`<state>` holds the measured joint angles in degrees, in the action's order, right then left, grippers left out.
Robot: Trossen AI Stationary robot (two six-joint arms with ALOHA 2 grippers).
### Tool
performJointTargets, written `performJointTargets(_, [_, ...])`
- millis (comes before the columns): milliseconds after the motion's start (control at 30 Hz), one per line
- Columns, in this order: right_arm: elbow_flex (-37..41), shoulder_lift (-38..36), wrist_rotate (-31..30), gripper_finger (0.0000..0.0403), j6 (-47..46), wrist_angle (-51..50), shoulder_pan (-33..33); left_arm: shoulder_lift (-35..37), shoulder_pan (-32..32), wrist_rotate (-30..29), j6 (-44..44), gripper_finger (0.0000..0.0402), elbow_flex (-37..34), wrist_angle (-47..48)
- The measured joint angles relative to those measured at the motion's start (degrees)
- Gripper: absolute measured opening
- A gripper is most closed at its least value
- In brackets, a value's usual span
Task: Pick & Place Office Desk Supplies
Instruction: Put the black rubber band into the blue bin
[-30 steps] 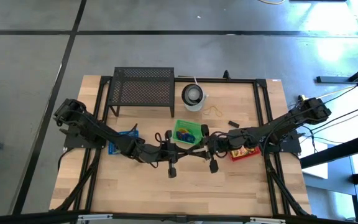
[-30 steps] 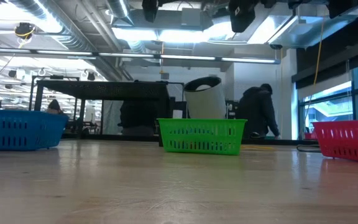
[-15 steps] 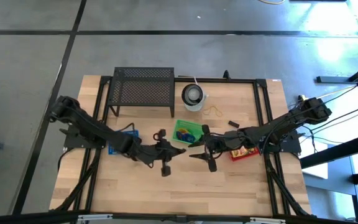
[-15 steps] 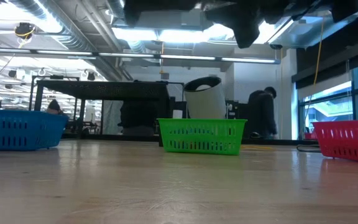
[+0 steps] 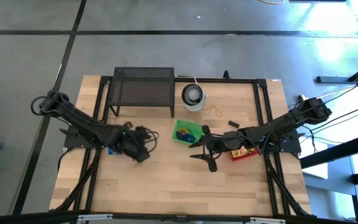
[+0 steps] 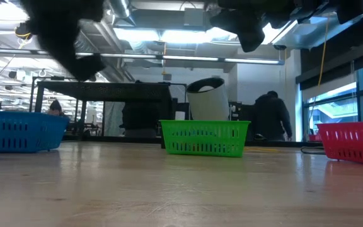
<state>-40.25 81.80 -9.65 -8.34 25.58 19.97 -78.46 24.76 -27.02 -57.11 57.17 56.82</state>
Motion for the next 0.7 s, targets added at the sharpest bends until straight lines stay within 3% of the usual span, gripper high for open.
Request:
performJointTargets(200, [0.0, 0.0, 0.0, 0.0186, 0.0, -0.1, 0.0, -0.3, 1.9, 6.5, -12.0, 0.0008, -3.0, 11.7])
performJointTargets(533, [0.0, 0.0, 0.0, 0.0186, 0.0, -0.2, 0.0, -0.3, 2.9, 9.2, -21.1, 0.001, -12.9, 10.7])
performJointTargets(700, [0.0, 0.0, 0.0, 0.0186, 0.2, -0.2, -0.1, -0.3, 2.9, 12.0, -23.3, 0.0034, -14.6, 10.6])
